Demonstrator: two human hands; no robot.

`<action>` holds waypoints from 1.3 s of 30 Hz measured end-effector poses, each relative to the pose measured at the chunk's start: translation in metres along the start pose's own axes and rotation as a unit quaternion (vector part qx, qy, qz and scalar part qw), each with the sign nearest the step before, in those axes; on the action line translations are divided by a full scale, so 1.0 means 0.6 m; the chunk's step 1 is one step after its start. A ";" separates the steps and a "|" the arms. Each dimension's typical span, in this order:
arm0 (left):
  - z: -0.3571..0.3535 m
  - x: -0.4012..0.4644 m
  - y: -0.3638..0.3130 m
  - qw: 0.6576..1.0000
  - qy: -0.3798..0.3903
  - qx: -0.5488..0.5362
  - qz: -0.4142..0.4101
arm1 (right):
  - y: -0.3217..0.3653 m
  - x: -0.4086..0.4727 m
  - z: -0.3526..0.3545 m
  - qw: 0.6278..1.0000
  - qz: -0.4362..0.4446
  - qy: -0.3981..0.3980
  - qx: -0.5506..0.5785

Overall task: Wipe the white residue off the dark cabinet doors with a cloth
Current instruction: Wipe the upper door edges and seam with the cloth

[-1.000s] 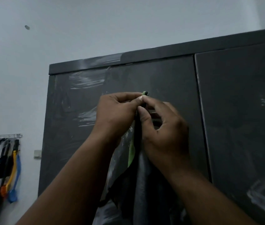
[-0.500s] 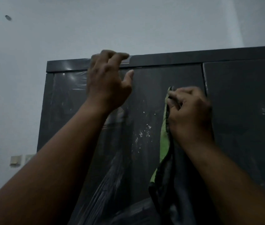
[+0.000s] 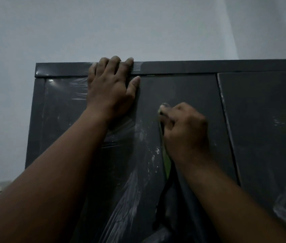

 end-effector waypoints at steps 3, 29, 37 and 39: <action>0.000 0.003 0.003 1.000 -0.003 -0.009 -0.008 | 0.001 -0.046 0.005 1.000 0.013 0.006 0.010; 0.006 0.007 -0.003 1.000 0.008 -0.006 0.006 | -0.009 0.077 -0.012 0.995 -0.046 -0.062 0.057; 0.001 0.006 -0.003 1.000 -0.003 -0.009 0.023 | -0.034 0.083 0.018 0.997 -0.018 -0.077 -0.002; 0.001 0.006 -0.003 1.000 -0.004 -0.013 0.027 | -0.034 0.102 0.012 0.996 -0.030 -0.087 0.006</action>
Point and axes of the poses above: each hand's wrist, its own x-axis towards the middle knuckle, its own z-axis out of the back of the hand, y = z × x, the point moved 7 cm from there along x, towards the middle knuckle, and after that the axes turned 14 degrees about x, right-handed, at the moved point
